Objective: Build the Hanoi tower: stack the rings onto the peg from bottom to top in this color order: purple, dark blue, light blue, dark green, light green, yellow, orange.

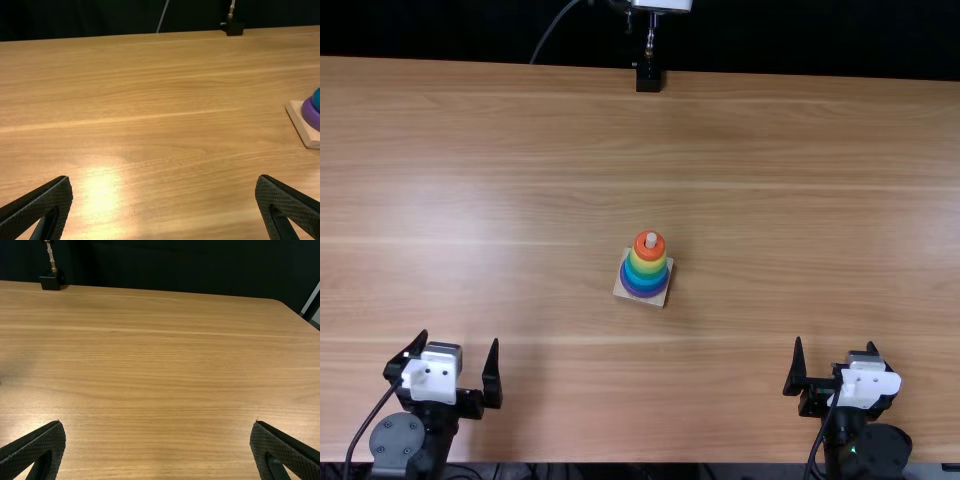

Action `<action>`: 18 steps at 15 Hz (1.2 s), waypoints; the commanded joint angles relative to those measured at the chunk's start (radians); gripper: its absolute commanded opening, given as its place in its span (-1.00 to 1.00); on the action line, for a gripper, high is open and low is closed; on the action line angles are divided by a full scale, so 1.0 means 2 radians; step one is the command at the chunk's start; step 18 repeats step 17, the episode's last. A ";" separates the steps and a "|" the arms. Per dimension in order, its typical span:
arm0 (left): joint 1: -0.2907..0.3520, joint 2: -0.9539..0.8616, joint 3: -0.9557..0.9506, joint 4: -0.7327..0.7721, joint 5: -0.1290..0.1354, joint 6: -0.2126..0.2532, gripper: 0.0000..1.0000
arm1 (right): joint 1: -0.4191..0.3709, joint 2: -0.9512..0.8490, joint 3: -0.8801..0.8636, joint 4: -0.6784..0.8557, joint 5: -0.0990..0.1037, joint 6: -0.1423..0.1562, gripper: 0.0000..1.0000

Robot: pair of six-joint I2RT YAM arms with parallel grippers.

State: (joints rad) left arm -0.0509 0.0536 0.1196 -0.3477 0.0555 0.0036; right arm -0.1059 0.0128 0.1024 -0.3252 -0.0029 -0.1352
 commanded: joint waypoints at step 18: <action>-0.008 -0.027 -0.060 -0.051 0.008 -0.005 1.00 | -0.005 -0.006 -0.044 -0.015 0.005 0.001 1.00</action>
